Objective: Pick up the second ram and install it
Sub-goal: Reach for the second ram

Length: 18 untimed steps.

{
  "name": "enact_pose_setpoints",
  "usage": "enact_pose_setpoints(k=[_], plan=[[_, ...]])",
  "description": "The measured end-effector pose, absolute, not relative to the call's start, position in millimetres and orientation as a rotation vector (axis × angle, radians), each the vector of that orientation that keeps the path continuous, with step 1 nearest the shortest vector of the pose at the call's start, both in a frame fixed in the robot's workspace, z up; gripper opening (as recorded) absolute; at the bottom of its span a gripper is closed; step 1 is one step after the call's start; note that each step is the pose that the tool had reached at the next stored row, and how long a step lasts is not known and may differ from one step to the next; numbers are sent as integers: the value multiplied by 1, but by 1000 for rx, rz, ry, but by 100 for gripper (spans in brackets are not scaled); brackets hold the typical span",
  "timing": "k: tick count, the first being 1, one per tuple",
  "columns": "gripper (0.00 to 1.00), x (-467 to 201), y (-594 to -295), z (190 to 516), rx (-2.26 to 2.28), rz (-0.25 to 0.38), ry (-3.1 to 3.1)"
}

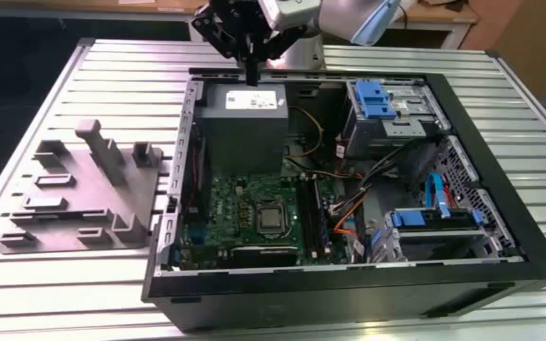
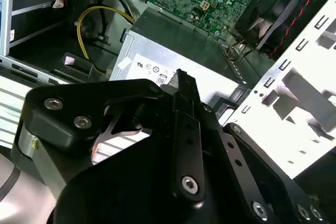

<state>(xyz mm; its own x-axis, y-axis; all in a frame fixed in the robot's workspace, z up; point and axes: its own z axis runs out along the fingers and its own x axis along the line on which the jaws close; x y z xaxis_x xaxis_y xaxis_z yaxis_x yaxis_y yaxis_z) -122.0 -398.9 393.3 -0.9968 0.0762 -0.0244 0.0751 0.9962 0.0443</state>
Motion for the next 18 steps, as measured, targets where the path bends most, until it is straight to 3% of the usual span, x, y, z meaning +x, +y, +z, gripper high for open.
enact_pose_setpoints(k=[18], plan=[[10,-131,-399,393,118,68,3112]])
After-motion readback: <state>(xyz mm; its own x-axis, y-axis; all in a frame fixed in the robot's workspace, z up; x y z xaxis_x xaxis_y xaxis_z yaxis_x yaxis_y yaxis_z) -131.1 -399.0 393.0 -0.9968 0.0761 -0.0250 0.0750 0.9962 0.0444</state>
